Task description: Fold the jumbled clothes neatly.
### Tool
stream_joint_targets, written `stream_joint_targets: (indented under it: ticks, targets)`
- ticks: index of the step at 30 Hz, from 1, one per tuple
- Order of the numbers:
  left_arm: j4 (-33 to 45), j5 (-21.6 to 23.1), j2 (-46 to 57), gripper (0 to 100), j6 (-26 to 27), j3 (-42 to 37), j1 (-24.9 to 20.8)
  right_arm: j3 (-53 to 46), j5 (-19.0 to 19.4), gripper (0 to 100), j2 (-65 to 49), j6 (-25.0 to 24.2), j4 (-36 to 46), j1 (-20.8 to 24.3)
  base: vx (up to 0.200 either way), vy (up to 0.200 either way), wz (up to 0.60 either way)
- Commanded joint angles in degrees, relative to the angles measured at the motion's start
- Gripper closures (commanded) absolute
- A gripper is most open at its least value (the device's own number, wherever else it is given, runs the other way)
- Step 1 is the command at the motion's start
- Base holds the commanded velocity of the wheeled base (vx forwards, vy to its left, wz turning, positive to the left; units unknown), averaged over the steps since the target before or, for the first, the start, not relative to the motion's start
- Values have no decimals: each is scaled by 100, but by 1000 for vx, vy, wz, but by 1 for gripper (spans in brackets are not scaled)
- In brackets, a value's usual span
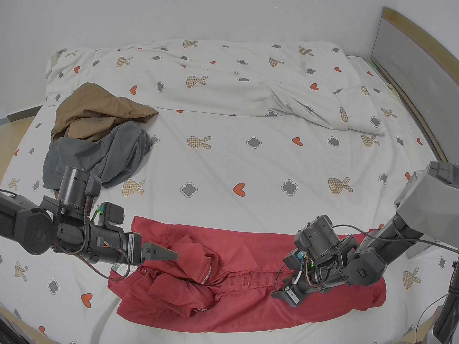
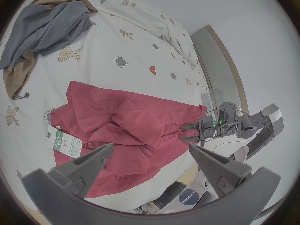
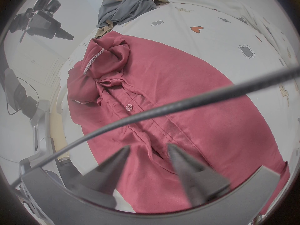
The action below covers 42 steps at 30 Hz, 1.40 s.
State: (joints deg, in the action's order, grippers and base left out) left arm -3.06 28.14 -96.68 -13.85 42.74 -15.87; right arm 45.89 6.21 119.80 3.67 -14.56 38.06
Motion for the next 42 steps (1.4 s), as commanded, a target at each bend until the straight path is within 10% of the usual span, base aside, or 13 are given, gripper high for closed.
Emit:
stream_joint_targets:
  ticks: [1, 42]
  targets:
    - [-2, 8, 18, 0, 5, -38, -56, -80, 4, 0, -62, -15, -12, -79, 0, 0, 0]
    - [-204, 491, -835, 0, 647, -301, -487, -1723, 12, 0, -1187, 758, -21, -3041, 0, 0, 0]
